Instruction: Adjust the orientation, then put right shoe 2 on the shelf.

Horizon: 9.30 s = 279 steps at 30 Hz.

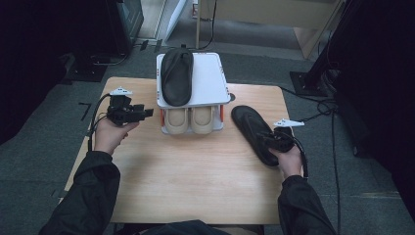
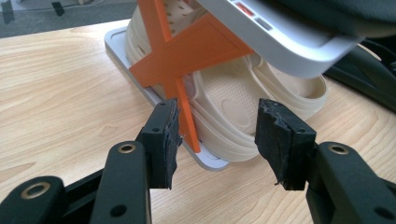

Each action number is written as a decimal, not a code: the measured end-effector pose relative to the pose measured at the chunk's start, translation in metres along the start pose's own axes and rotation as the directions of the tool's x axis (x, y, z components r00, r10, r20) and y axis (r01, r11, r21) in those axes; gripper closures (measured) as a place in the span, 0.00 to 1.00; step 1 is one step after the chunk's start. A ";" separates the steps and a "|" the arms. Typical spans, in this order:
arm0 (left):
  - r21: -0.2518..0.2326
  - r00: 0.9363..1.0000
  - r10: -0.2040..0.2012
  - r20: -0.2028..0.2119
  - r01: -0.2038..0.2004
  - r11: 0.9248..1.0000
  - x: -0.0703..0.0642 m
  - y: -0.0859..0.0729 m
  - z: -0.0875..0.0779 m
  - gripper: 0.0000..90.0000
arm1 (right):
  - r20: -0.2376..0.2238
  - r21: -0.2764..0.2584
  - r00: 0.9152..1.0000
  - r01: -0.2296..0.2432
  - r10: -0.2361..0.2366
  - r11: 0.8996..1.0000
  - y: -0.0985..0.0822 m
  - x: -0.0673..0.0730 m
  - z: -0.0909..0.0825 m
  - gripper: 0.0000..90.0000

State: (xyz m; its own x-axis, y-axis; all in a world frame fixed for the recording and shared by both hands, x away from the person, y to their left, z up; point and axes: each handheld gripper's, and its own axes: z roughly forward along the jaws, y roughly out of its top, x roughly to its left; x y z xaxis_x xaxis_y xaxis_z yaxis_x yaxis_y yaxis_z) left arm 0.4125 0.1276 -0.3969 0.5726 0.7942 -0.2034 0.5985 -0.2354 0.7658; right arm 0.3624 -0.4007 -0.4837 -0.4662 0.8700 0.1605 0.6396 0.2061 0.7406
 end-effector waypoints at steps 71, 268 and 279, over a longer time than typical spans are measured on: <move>0.037 1.000 0.019 0.010 -0.019 0.999 0.004 -0.024 0.016 0.54 | 0.077 -0.019 0.986 -0.148 0.149 0.989 0.004 -0.030 0.003 0.73; 0.019 0.987 0.050 0.154 -0.053 0.998 -0.002 -0.038 0.007 0.49 | -0.001 -0.083 0.999 0.042 -0.042 0.996 0.218 0.072 0.046 0.74; 0.018 0.987 0.049 0.153 -0.052 0.998 -0.001 -0.038 0.007 0.49 | 0.007 -0.110 0.999 0.038 -0.037 0.993 0.219 0.073 0.052 0.74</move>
State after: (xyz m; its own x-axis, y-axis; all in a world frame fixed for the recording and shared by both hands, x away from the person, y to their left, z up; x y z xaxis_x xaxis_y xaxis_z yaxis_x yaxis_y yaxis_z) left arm 0.3932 0.1318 -0.4305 0.6801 0.6869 -0.2563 0.5776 -0.2868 0.7643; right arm 0.5001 -0.2683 -0.3435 -0.4852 0.8649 0.1284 0.5503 0.1879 0.8135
